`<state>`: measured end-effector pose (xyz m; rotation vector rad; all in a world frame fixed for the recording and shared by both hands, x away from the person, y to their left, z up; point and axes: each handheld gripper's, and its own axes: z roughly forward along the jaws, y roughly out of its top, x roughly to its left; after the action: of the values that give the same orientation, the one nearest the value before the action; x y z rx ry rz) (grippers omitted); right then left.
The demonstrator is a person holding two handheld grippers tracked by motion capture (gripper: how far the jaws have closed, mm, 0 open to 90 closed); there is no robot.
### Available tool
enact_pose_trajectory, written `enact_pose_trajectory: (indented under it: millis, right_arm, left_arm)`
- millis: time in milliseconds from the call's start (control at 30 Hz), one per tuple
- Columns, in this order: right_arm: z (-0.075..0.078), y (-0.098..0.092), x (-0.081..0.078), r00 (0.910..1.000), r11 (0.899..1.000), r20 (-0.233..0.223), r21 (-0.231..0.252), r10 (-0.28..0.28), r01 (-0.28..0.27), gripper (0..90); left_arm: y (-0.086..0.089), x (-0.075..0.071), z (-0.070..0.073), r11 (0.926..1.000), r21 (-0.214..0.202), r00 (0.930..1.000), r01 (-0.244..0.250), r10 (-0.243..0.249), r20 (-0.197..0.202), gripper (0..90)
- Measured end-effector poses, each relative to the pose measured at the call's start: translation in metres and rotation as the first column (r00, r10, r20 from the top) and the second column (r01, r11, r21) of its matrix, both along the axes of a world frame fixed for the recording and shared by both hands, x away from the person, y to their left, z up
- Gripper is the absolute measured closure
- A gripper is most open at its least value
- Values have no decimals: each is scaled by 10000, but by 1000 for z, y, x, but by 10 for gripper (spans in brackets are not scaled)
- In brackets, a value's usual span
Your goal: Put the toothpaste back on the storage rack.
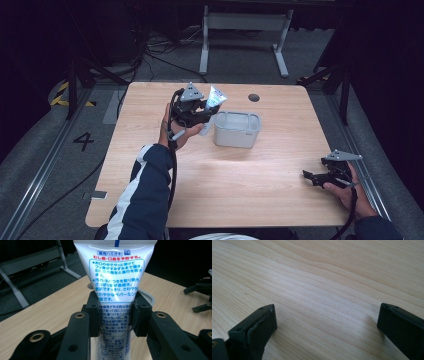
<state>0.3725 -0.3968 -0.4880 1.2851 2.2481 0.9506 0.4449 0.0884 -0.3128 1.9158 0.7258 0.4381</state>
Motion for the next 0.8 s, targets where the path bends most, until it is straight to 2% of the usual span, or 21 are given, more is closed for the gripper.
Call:
enact_pose_trajectory:
  millis: [167,300,533,600,667,800]
  right_arm:
    - [0,0,0,10000,10000,-2,1,-1,1,28]
    - [0,0,0,10000,10000,-1,0,-2,2,28]
    - [0,0,0,10000,10000,2,0,-2,2,28]
    - [0,0,0,10000,10000,1,1,-3,3,28]
    - [0,0,0,10000,10000,1,-2,-3,3,28]
    - [0,0,0,10000,10000,-1,35,-31,31,28]
  left_arm:
    - [-6,7,2,9999,-134,10000,47,-45,87,659]
    - [-16,15,5,9987,-399,9992,328,-319,250,659]
    - [-33,26,3,9992,-278,9994,272,-266,226,659]
    - [-37,29,2,9992,-201,9987,335,-327,392,659]
    - [-42,32,1,9986,-362,9990,388,-379,254,659]
    - [-51,36,0,9983,-306,9984,490,-481,300,659]
